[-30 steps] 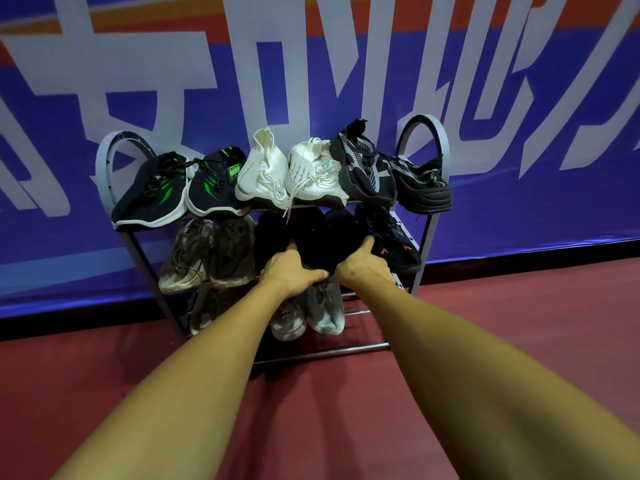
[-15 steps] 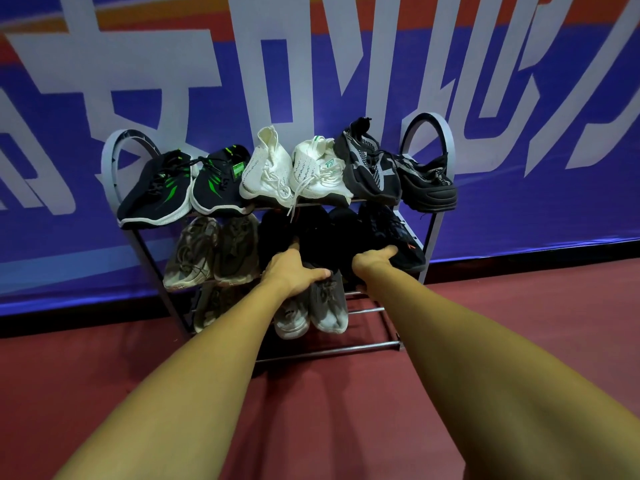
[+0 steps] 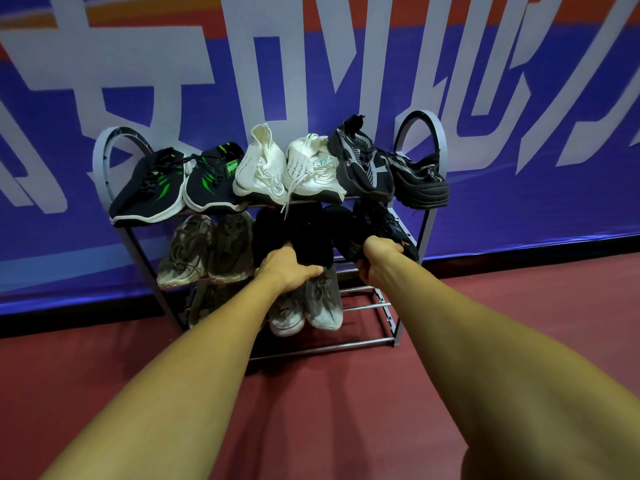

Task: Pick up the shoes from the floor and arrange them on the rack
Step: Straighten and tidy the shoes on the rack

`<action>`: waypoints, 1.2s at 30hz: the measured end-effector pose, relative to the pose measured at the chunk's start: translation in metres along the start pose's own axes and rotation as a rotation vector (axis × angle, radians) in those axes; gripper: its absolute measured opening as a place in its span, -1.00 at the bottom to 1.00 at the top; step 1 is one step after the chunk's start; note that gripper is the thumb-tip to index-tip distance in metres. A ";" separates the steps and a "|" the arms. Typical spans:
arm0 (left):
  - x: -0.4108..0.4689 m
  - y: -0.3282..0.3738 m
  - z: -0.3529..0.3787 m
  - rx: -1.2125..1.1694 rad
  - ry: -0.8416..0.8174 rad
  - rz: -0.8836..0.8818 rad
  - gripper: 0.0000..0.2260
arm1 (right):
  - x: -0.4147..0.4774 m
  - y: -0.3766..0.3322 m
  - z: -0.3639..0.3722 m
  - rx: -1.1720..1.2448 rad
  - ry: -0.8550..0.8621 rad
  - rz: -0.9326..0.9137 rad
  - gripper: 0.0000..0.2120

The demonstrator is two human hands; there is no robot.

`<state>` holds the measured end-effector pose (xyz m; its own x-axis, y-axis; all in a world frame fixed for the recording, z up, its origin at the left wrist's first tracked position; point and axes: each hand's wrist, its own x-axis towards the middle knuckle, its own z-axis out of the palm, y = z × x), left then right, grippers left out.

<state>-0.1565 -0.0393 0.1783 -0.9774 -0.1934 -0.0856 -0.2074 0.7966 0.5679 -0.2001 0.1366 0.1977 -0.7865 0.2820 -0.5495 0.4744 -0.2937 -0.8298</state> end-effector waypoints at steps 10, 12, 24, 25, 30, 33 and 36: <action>0.006 -0.001 0.003 0.025 -0.024 -0.013 -0.28 | 0.001 0.003 -0.008 -0.010 -0.147 -0.049 -0.56; 0.007 -0.002 0.003 0.033 -0.028 -0.004 -0.26 | -0.006 0.003 -0.010 -0.001 -0.212 -0.002 -0.69; -0.006 0.006 -0.004 0.047 0.038 0.030 -0.34 | -0.041 0.002 -0.017 -0.100 -0.491 0.088 -0.89; -0.010 0.007 -0.007 0.032 0.057 0.052 -0.34 | -0.043 0.002 -0.018 -0.131 -0.518 0.093 -0.87; -0.029 0.007 -0.025 -0.008 0.152 0.127 -0.29 | -0.052 0.008 -0.018 -0.292 -0.563 0.094 -0.93; -0.041 0.001 -0.037 0.021 0.164 0.150 -0.25 | -0.057 0.010 -0.020 -0.368 -0.571 0.082 -0.95; -0.049 -0.008 -0.047 0.110 0.176 0.183 -0.27 | -0.065 0.009 -0.025 -0.399 -0.571 0.069 -0.94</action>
<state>-0.1048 -0.0635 0.2164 -0.9787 -0.1295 0.1594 -0.0406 0.8829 0.4678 -0.1351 0.1386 0.2237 -0.7821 -0.2813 -0.5561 0.5540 0.0947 -0.8271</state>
